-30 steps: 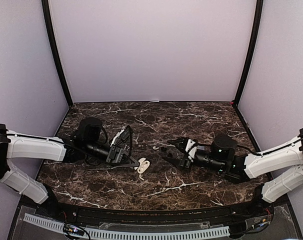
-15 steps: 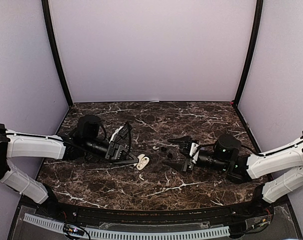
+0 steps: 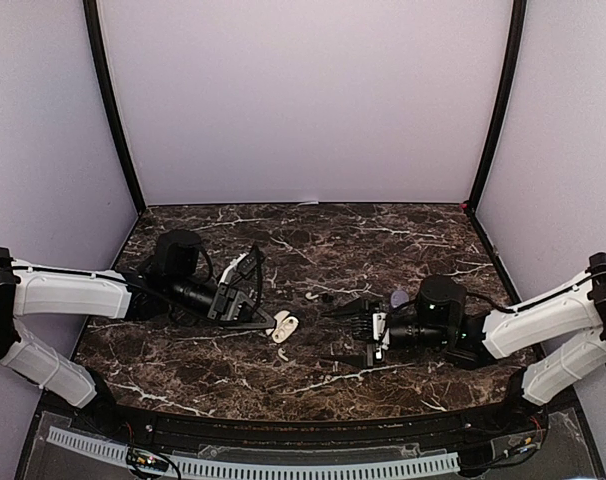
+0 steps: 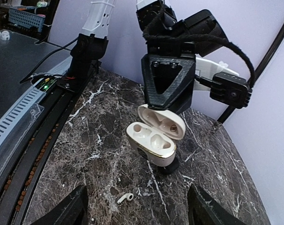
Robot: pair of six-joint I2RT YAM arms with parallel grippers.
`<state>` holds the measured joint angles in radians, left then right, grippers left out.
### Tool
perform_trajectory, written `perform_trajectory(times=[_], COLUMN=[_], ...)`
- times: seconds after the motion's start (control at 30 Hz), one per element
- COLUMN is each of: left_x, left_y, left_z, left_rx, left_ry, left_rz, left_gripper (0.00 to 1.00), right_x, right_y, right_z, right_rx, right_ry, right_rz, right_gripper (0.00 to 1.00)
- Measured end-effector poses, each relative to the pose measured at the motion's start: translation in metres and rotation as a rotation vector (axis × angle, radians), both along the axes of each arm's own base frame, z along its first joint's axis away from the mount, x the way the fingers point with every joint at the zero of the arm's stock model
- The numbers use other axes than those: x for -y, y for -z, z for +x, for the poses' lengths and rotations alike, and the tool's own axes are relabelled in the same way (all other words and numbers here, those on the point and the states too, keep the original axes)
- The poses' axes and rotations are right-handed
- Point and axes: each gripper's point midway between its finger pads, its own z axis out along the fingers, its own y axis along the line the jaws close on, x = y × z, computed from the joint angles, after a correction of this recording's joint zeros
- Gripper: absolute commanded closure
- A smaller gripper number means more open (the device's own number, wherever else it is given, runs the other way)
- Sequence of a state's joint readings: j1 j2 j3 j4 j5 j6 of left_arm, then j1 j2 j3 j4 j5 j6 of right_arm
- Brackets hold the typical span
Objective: Insert the wireless bluetooth earbuds into the charging case
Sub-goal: Pass from the left arm to the right
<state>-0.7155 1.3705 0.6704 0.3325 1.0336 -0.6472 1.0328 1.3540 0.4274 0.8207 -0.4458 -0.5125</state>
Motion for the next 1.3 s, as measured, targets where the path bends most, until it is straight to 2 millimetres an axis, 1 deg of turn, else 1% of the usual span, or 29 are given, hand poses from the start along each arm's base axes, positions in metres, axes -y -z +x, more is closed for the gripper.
perform_trajectory(times=[0.13, 0.3, 0.5, 0.63, 0.77, 0.9, 1.0, 1.17, 1.3], left_x=[0.0, 0.0, 0.0, 0.0, 0.0, 0.0, 0.0, -0.001, 0.0], left_y=[-0.002, -0.001, -0.001, -0.003, -0.006, -0.007, -0.008, -0.007, -0.005], left_z=[-0.002, -0.004, -0.008, -0.01, -0.011, -0.013, -0.014, -0.015, -0.016], left_rx=[0.001, -0.01, -0.023, -0.018, -0.013, -0.012, -0.012, -0.018, -0.028], left_ry=[0.015, 0.034, 0.06, 0.073, 0.087, 0.097, 0.104, 0.114, 0.122], left_rz=[-0.011, -0.014, -0.019, -0.027, -0.038, -0.042, -0.045, -0.047, -0.045], left_gripper=[0.8, 0.79, 0.79, 0.79, 0.79, 0.78, 0.78, 0.78, 0.78], right_x=[-0.007, -0.018, -0.028, -0.034, -0.039, -0.044, -0.046, -0.049, -0.05], right_y=[0.011, 0.01, 0.014, 0.013, 0.013, 0.013, 0.013, 0.015, 0.016], right_z=[-0.006, -0.007, 0.0, 0.008, 0.01, 0.009, 0.008, 0.006, 0.005], right_rx=[-0.007, -0.002, -0.01, -0.014, -0.019, -0.029, -0.037, -0.042, -0.049], right_ry=[-0.062, -0.11, -0.106, -0.102, -0.114, -0.14, -0.161, -0.186, -0.197], right_rz=[-0.049, -0.075, -0.104, -0.111, -0.112, -0.121, -0.129, -0.138, -0.147], right_gripper=[0.32, 0.35, 0.39, 0.41, 0.43, 0.48, 0.49, 0.55, 0.56])
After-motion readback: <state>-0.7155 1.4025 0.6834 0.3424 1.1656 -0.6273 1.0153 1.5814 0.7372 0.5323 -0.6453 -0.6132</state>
